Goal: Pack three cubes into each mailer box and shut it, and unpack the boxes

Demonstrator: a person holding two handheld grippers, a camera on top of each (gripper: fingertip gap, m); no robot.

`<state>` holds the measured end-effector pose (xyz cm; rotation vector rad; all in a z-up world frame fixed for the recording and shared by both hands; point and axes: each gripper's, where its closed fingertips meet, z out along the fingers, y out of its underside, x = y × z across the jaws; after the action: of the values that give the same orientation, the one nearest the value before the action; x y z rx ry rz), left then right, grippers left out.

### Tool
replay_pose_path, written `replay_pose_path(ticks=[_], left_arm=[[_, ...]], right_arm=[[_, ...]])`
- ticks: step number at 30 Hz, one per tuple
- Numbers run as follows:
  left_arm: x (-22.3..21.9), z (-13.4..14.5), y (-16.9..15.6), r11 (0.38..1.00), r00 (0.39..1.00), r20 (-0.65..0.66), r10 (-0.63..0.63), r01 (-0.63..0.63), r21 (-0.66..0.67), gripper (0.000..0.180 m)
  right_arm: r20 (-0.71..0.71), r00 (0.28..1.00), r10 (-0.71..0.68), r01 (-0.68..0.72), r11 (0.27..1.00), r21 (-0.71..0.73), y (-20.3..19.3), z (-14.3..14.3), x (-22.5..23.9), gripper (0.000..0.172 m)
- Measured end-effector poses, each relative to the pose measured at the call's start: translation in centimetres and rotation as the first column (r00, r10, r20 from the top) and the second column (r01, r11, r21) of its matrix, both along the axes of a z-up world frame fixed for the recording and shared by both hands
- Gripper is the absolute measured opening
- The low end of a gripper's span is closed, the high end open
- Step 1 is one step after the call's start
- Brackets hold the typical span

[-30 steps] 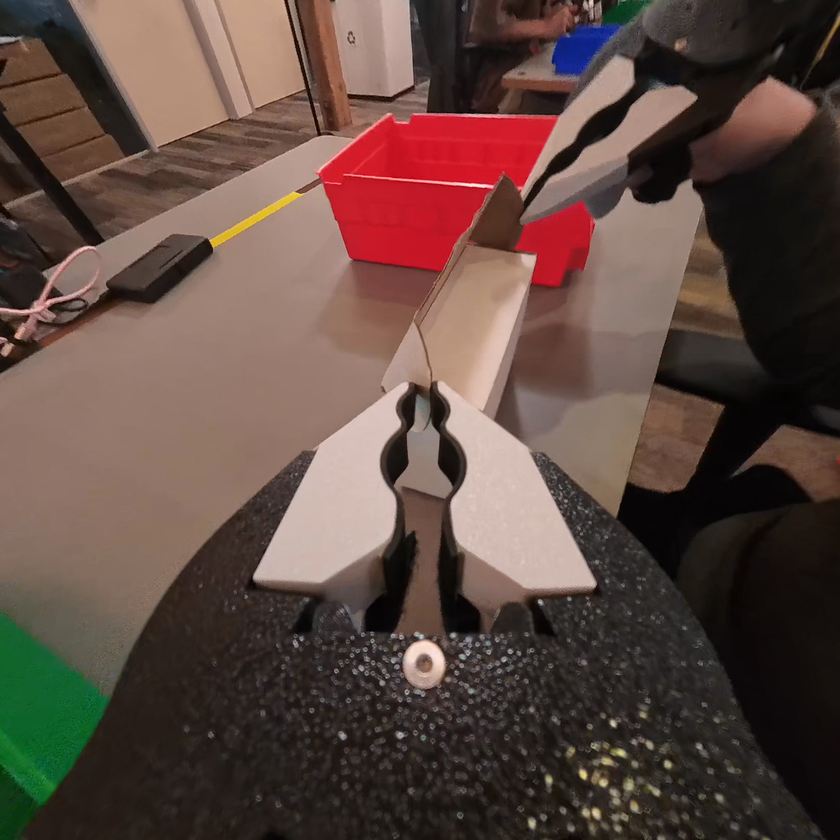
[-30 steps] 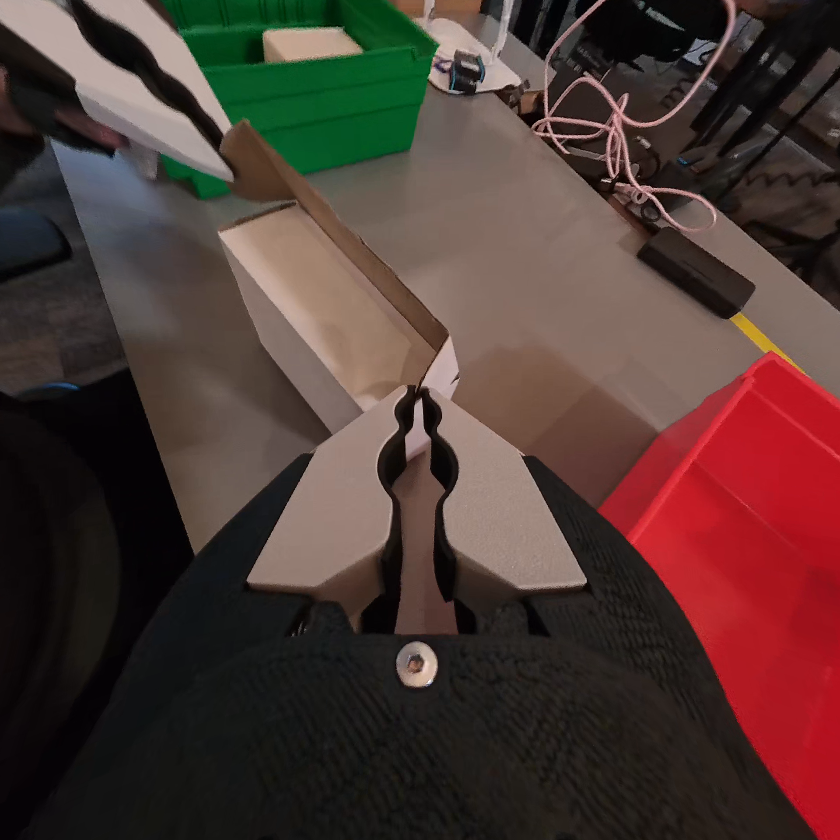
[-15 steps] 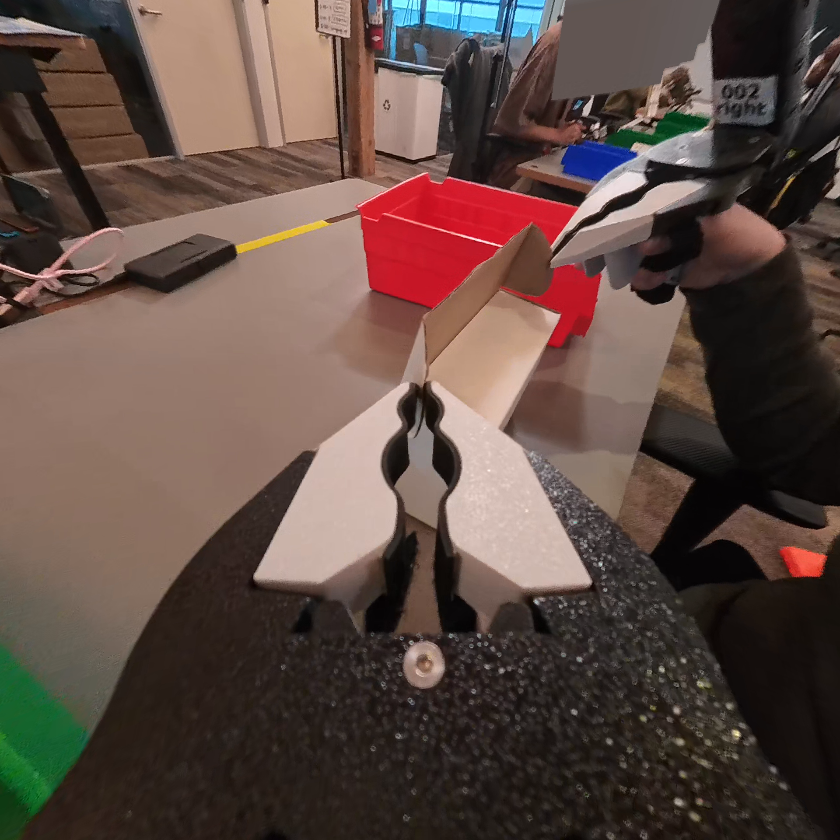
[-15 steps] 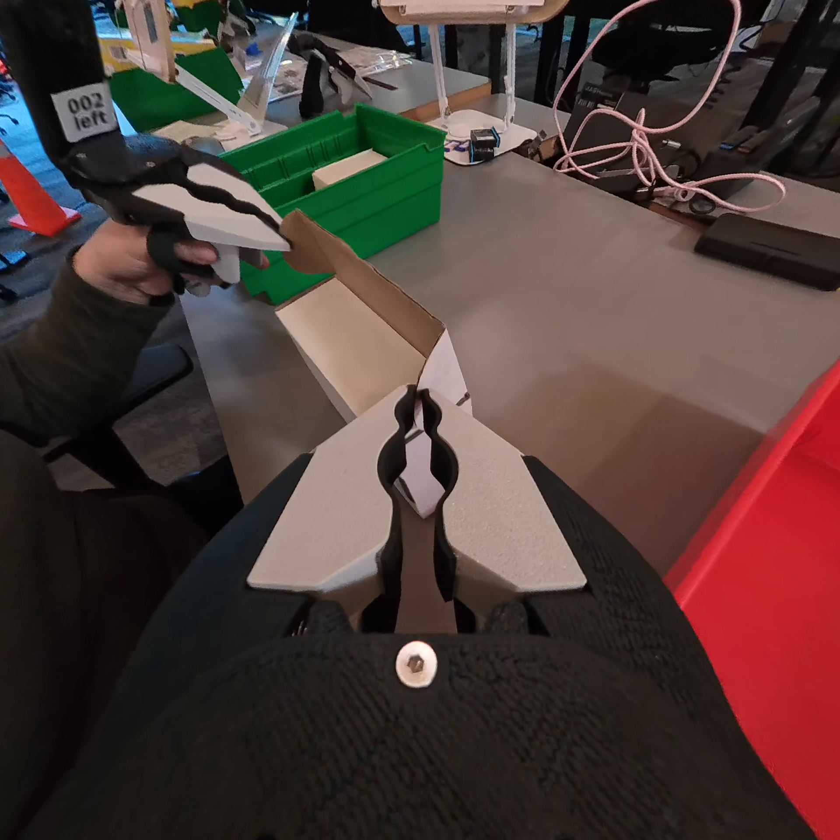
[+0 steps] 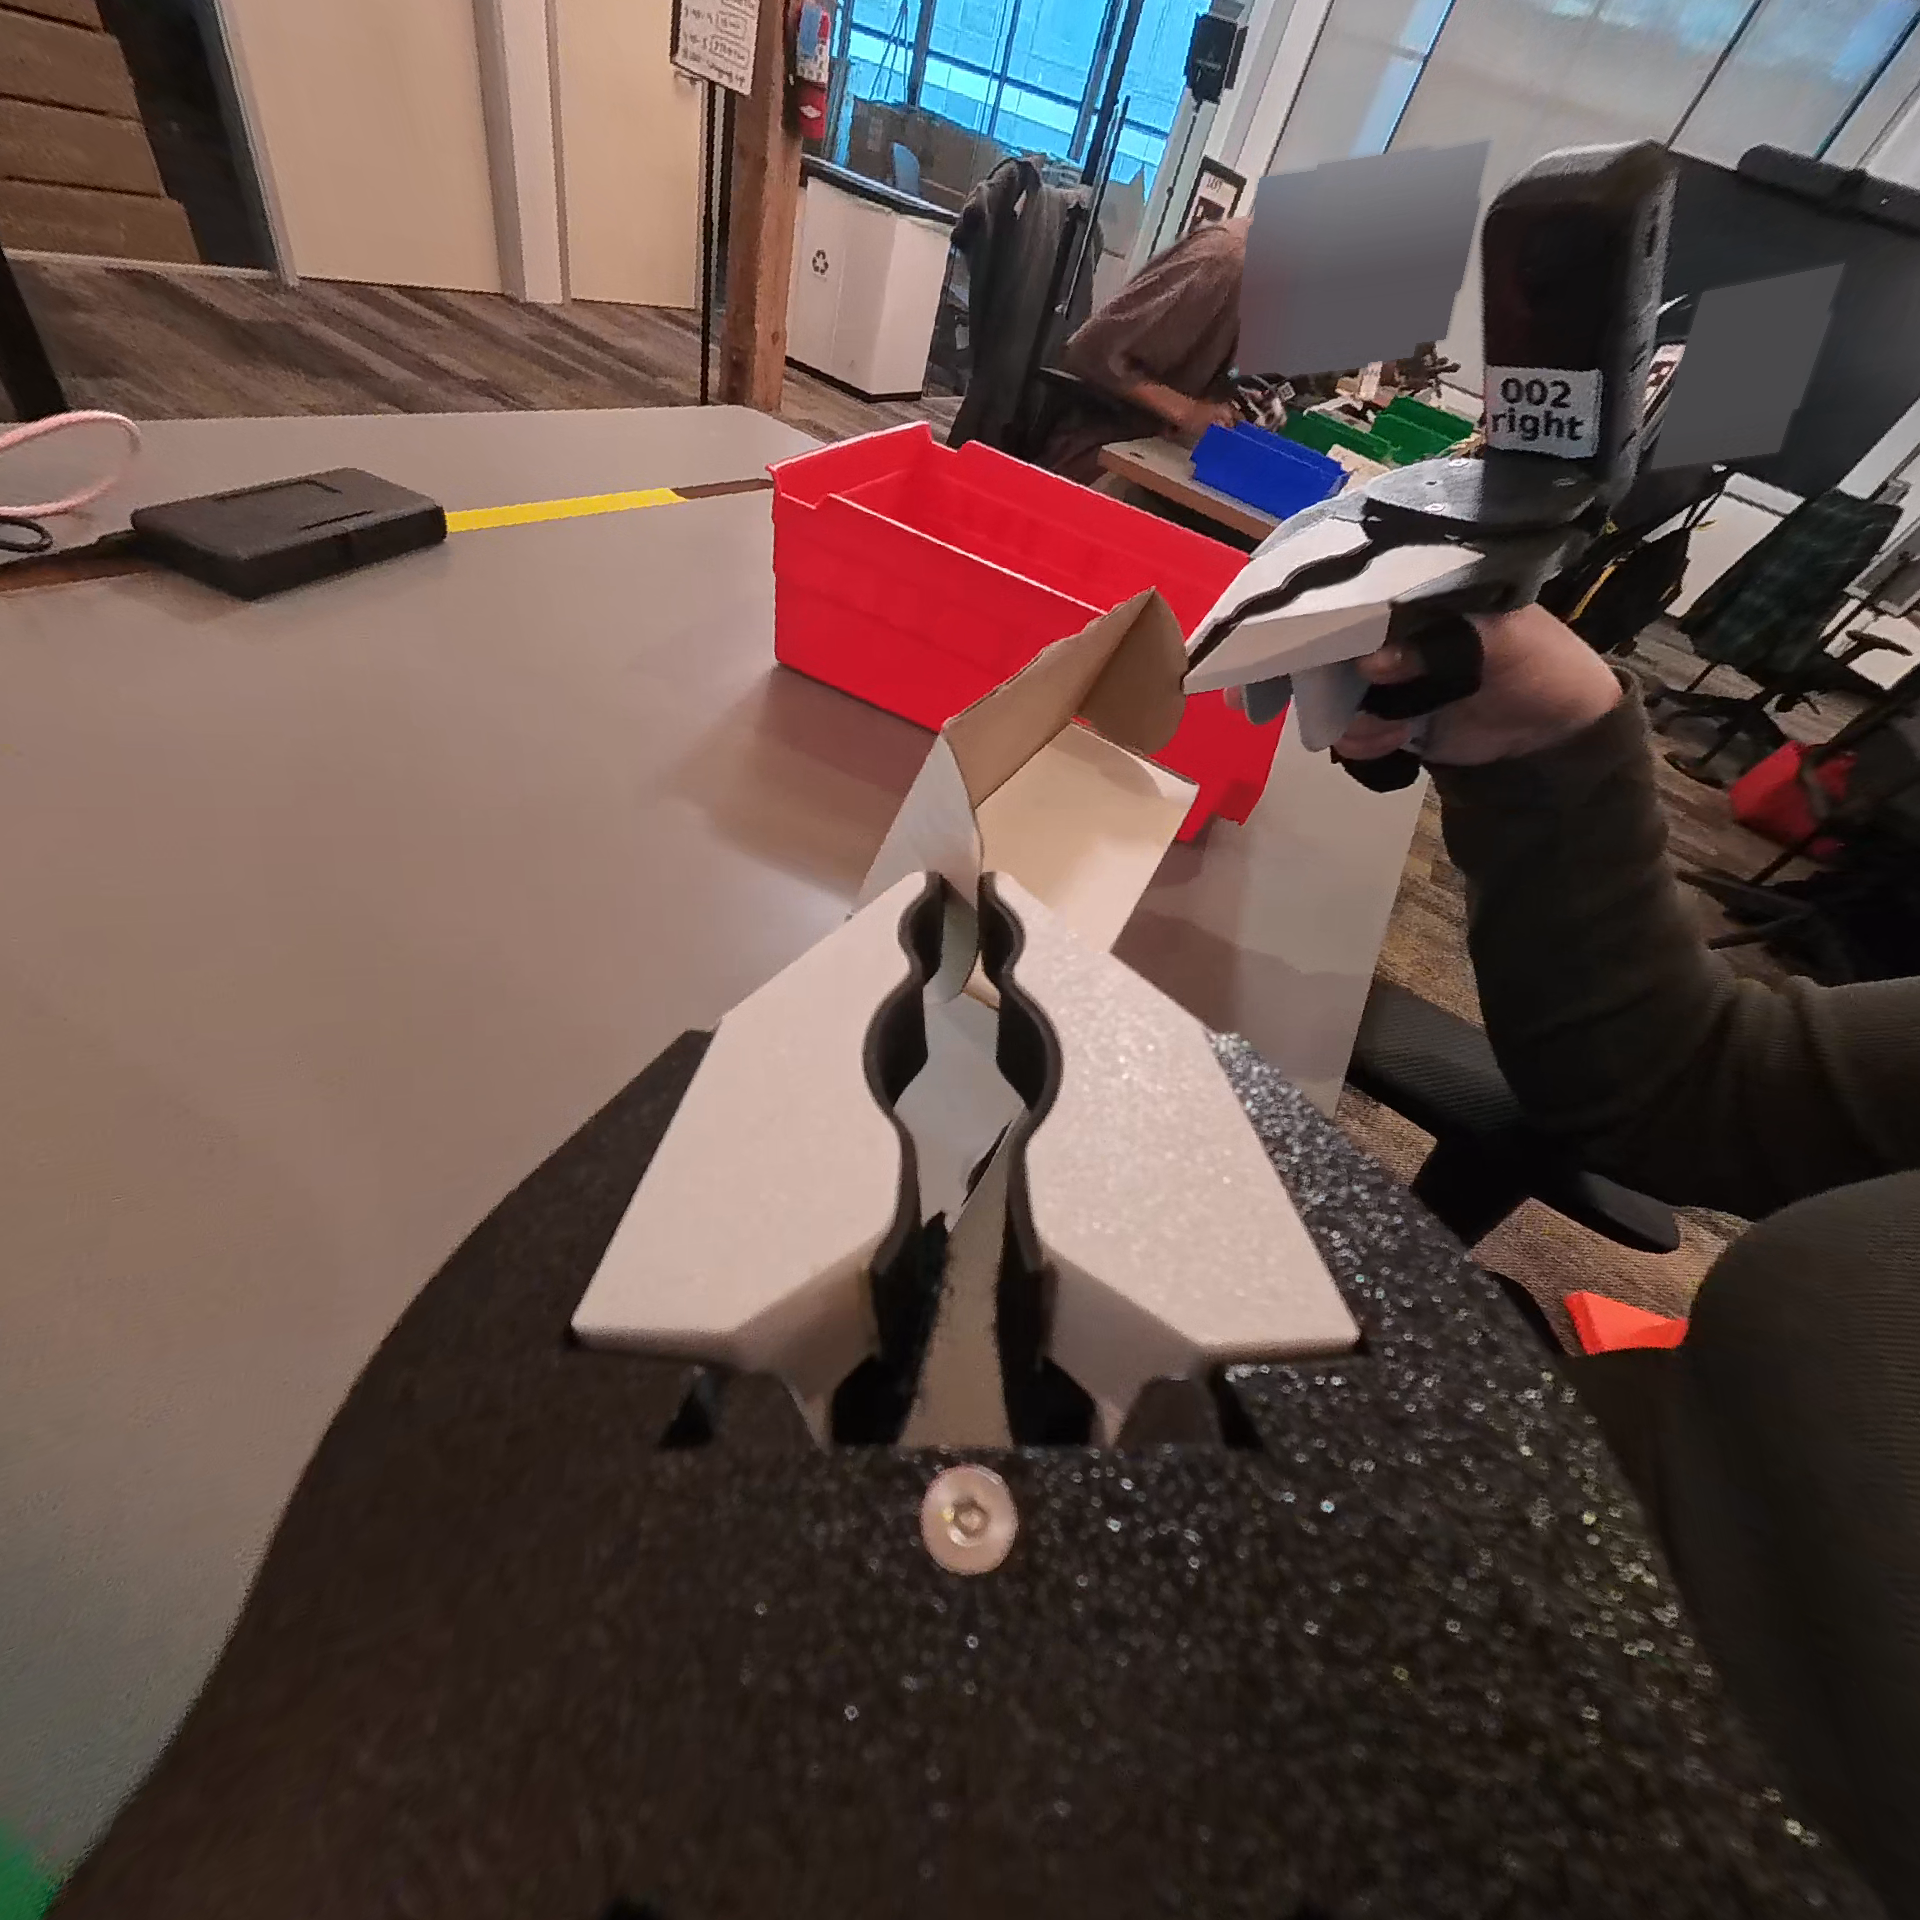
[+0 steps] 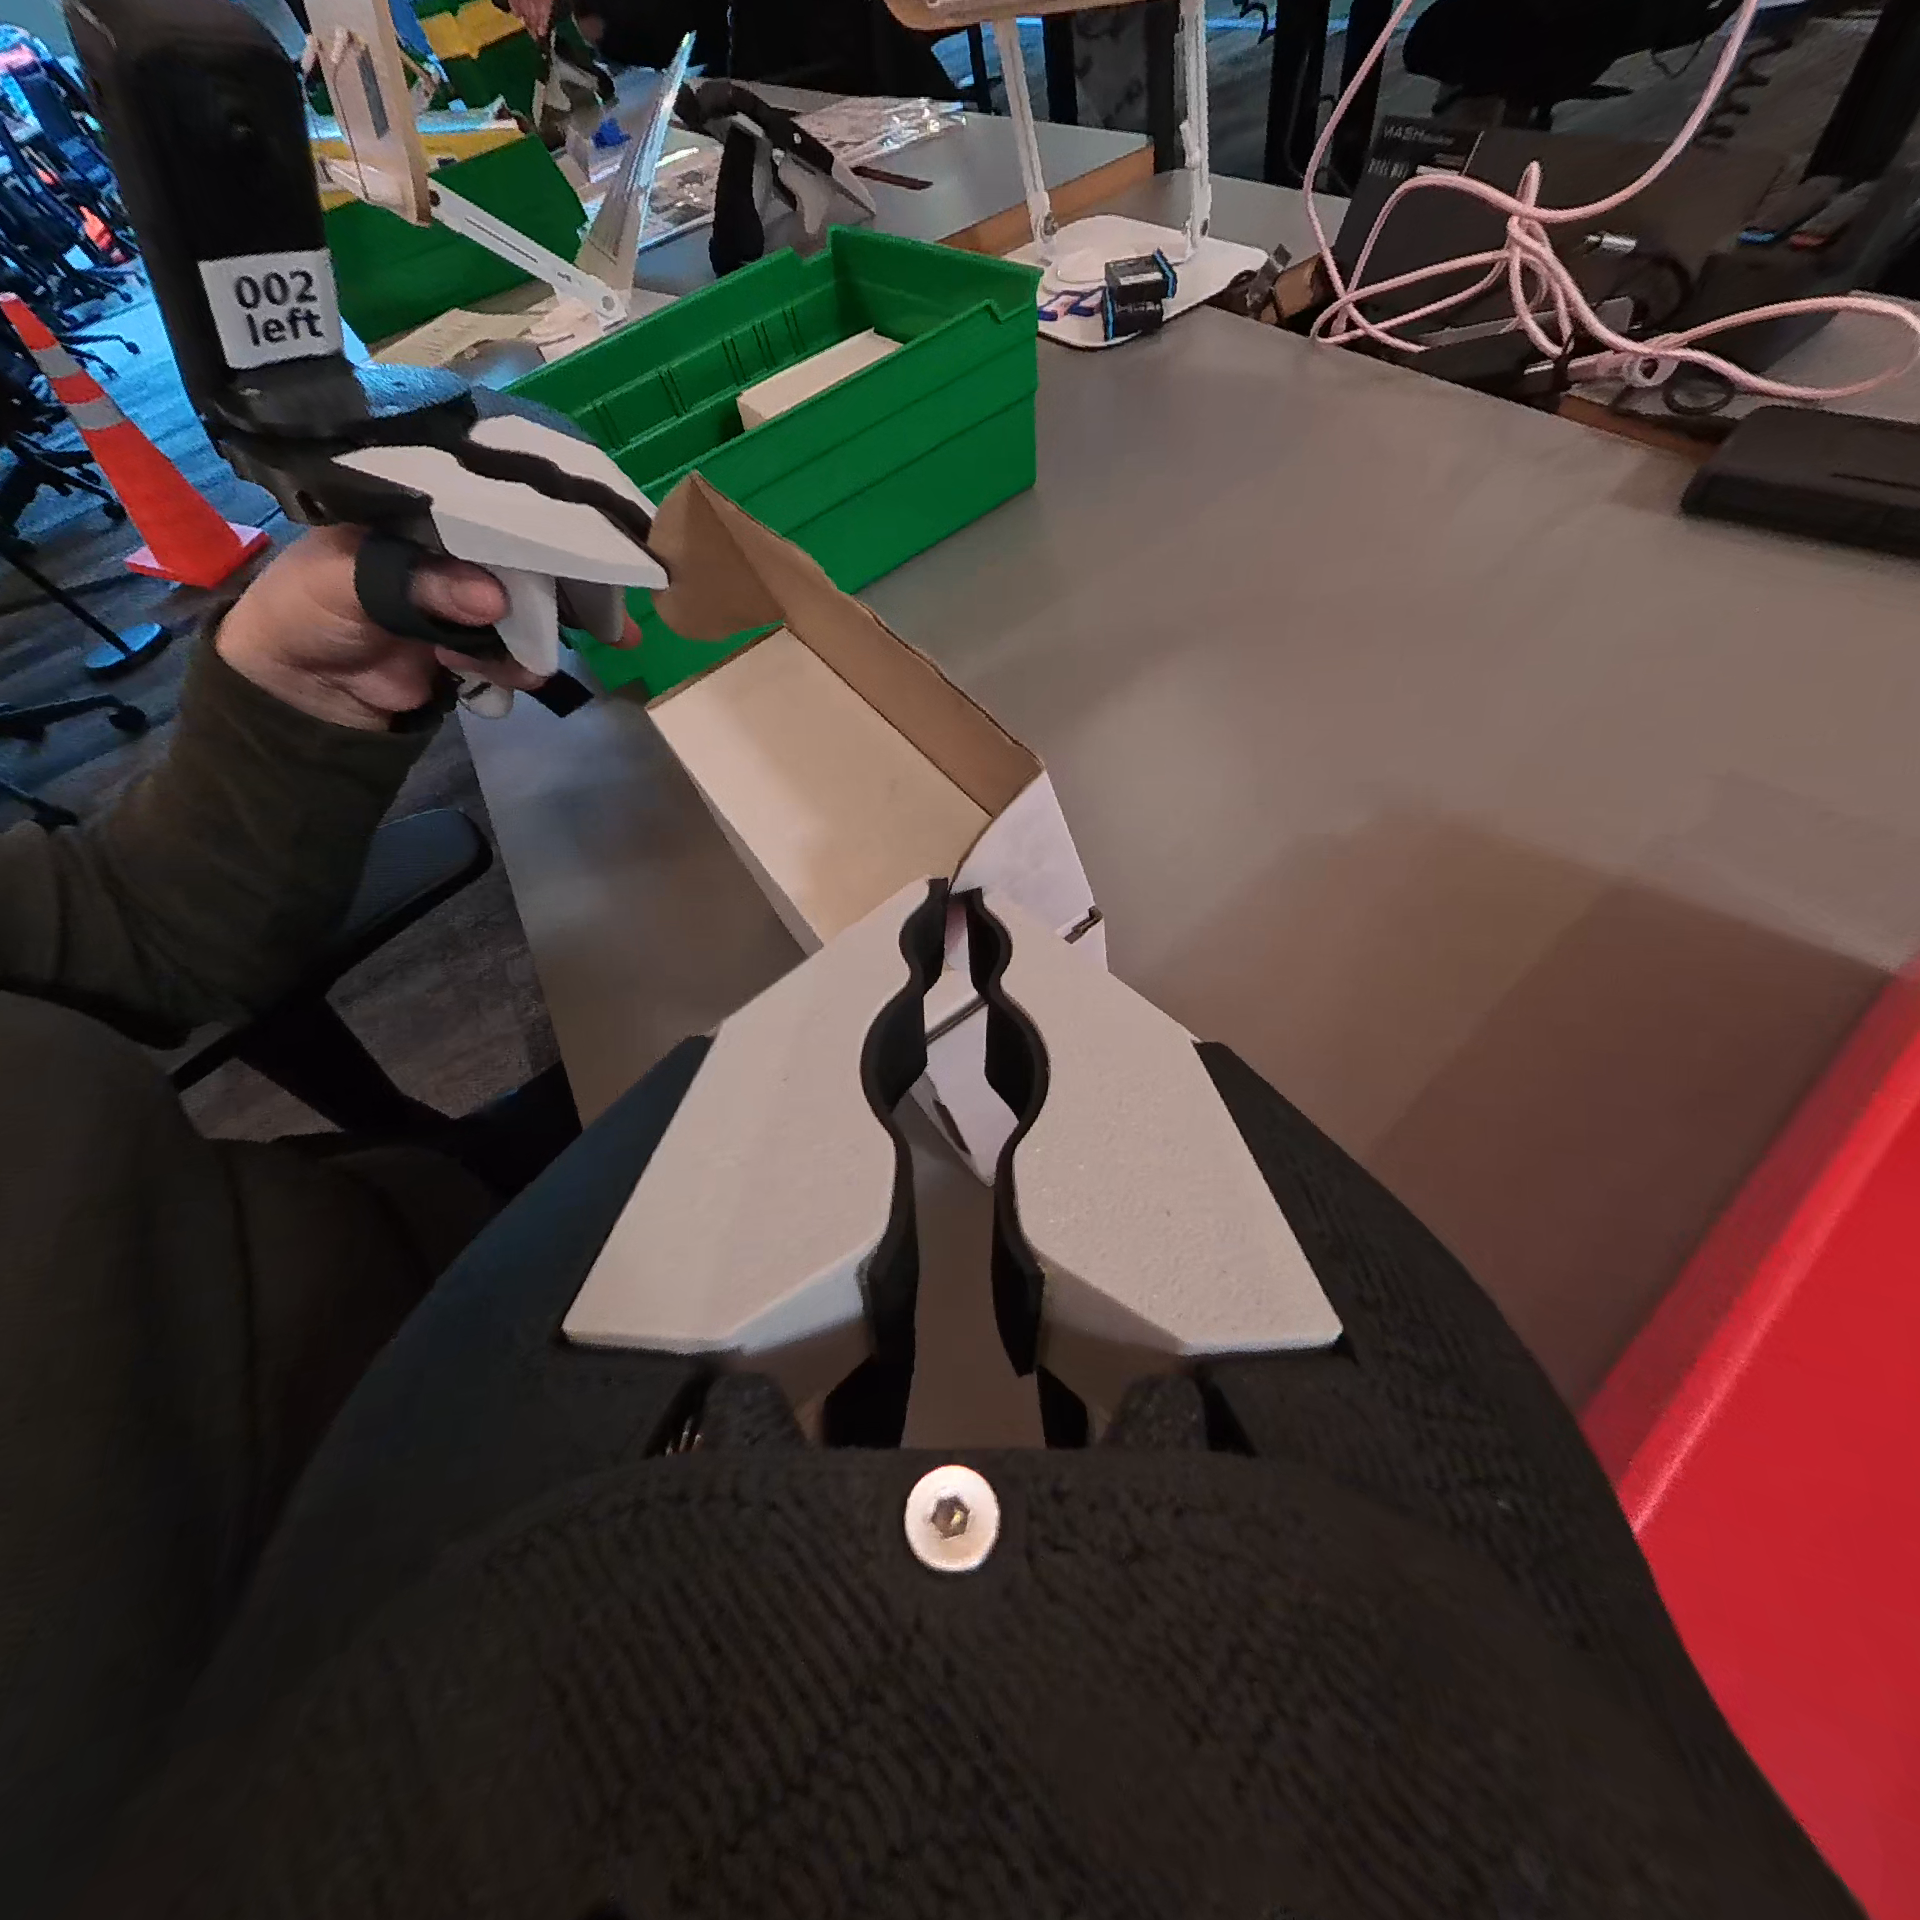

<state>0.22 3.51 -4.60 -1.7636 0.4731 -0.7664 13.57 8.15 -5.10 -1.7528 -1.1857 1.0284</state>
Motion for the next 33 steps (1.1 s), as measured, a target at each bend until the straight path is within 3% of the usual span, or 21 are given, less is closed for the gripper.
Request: replay_pose_path(ticks=[7,33], left_arm=[[0.5,-0.2,-0.1,1.0,0.999,0.034,-0.018,0.018,-0.023,0.006],[0.5,-1.5,-0.5,0.999,0.992,-0.127,-0.008,0.003,-0.047,0.005]], right_arm=[[0.042,0.999,0.001,-0.004,0.997,0.075,-0.1,-0.2,-0.2,0.002],[0.134,0.99,0.054,-0.074,0.986,0.152,-1.1,-0.8,0.3,0.001]])
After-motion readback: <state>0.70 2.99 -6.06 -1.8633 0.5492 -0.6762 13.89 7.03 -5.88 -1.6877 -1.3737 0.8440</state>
